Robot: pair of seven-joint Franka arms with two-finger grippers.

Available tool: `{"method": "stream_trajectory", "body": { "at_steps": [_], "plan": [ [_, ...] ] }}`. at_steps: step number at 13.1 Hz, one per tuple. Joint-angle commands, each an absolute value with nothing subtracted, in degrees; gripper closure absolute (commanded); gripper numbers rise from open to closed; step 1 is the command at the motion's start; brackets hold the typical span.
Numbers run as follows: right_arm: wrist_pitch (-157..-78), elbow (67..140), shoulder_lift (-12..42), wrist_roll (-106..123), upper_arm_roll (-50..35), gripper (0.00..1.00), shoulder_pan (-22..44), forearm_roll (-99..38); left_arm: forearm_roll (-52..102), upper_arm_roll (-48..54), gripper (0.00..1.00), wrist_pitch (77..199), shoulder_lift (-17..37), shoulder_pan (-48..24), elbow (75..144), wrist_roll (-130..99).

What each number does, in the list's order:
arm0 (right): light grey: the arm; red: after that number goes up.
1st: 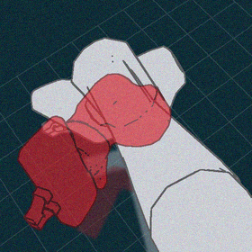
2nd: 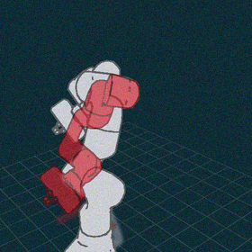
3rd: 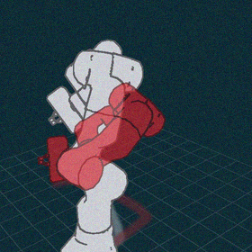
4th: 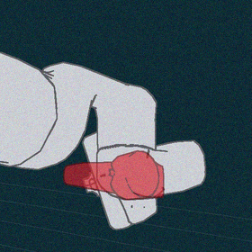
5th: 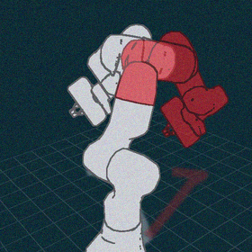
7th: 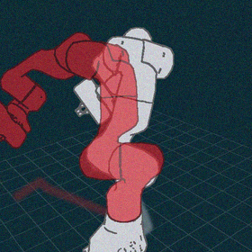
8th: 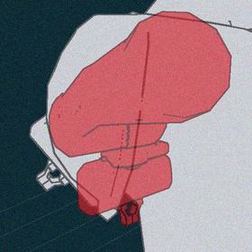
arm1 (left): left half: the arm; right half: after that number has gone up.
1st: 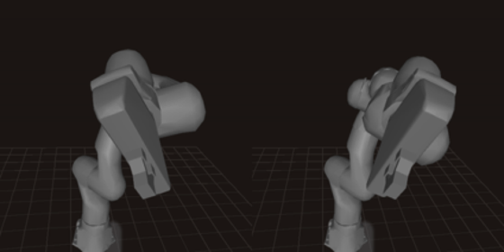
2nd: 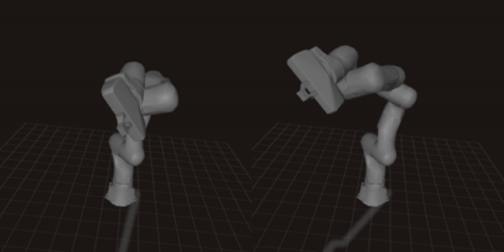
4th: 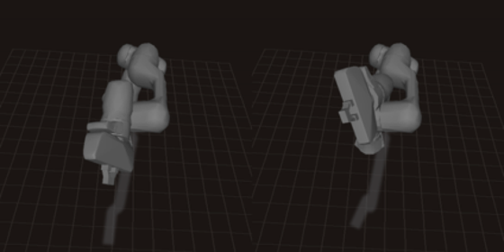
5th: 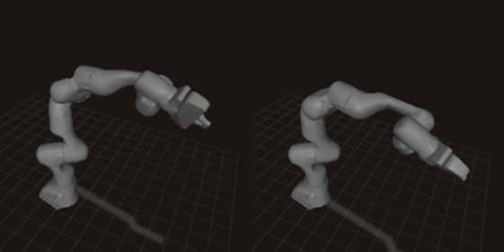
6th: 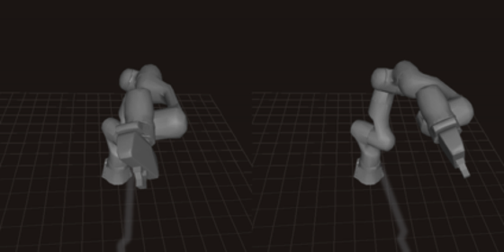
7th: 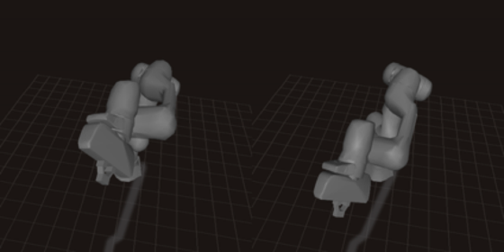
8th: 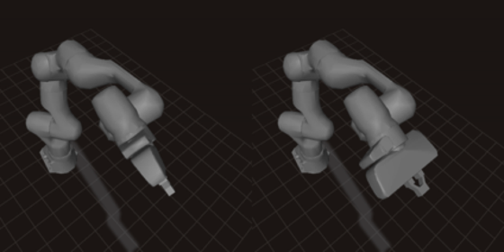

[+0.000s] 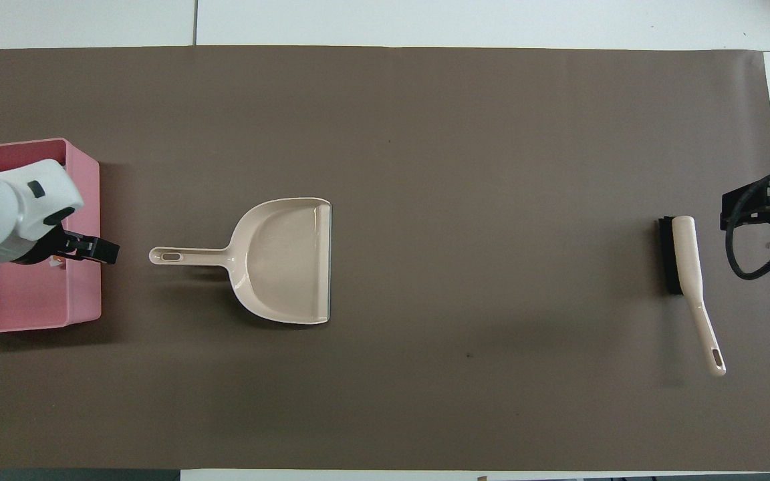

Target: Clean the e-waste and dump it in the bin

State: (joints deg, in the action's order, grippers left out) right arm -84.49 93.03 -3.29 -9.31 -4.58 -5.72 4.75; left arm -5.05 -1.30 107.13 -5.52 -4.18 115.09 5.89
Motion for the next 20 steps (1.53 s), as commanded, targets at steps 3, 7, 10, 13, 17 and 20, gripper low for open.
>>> {"method": "stream_trajectory", "body": {
  "at_steps": [3,7,10,13,17,20],
  "plan": [
    [-83.58,92.55,-3.25,-7.91,-5.36,0.00,-6.94,3.69,-0.88,-0.97,0.02,95.83,-2.21,0.00,97.16,3.08],
    [-83.58,92.55,-3.16,-7.91,-5.36,0.00,-6.94,3.69,-1.14,-0.97,0.02,88.60,0.61,0.62,88.51,2.99],
    [-83.58,92.55,-3.16,-7.91,-5.36,0.00,-6.94,3.69,-2.11,-0.88,0.02,88.33,-0.35,0.35,89.73,-0.07],
    [-83.58,92.55,-3.25,-7.91,-5.36,0.00,-6.94,3.69,-2.20,-0.88,0.02,88.94,-0.79,0.44,90.79,-2.02],
    [-83.58,92.55,-3.16,-5.29,-5.19,0.00,-6.94,3.08,-3.16,-0.97,0.02,91.40,0.08,0.44,90.27,-1.41],
    [-87.79,93.33,-3.16,-5.79,-5.10,0.00,-7.56,-0.52,-3.43,-0.88,0.02,92.63,0.35,0.53,90.35,-1.23]
  ]
}}
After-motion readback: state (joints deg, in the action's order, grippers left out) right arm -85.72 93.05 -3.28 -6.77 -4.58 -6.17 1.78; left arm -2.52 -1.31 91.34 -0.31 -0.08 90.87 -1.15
